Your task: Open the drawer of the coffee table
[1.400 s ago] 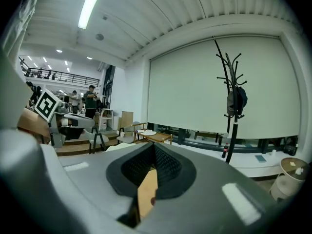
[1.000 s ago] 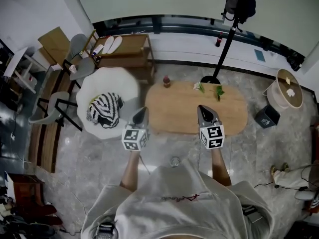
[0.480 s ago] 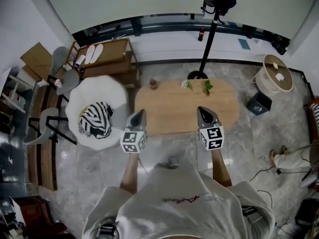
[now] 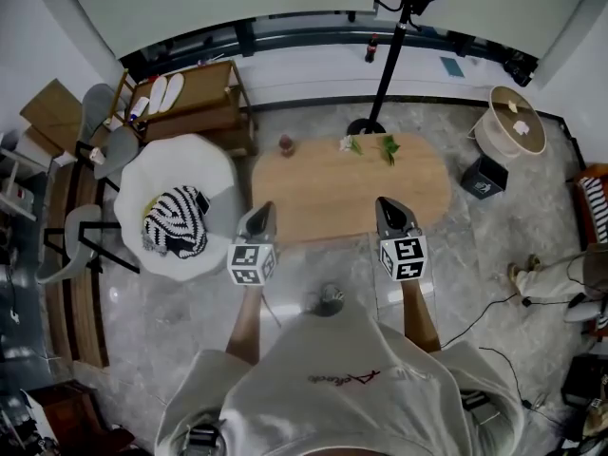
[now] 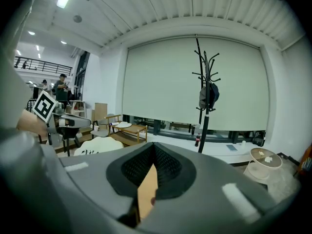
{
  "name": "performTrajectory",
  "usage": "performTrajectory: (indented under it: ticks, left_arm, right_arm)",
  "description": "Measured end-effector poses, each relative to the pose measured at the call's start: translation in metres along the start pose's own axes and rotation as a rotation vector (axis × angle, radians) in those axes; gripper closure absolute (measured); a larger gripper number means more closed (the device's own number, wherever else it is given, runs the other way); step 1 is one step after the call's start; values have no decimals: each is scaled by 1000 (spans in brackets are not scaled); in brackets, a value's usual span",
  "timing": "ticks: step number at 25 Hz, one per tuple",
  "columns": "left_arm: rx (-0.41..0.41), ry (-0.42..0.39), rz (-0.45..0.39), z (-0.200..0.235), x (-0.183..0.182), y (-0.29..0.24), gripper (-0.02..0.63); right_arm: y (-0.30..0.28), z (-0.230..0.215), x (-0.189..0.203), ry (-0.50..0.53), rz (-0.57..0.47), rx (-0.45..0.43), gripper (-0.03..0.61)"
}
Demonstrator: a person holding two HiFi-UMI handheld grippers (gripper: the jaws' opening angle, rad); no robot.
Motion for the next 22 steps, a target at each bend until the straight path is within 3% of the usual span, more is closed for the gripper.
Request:
performTrajectory:
  ticks: [9, 22]
  left_arm:
    - [-20, 63, 43, 45, 41, 26, 615]
    - [-40, 136, 149, 57, 100, 29, 615]
  right_arm:
    - [-19, 56, 6, 60, 68, -31, 577]
    - [-34, 72, 39, 40, 158, -55, 575]
Point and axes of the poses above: the fingertips, and each gripper's own axes: y backward along the fingers, z to its left, x out of its underside, the point moved 9 cm from there along y, backward along the fingers, and after that the axes turned 9 degrees about z, right-handed, at the moved point
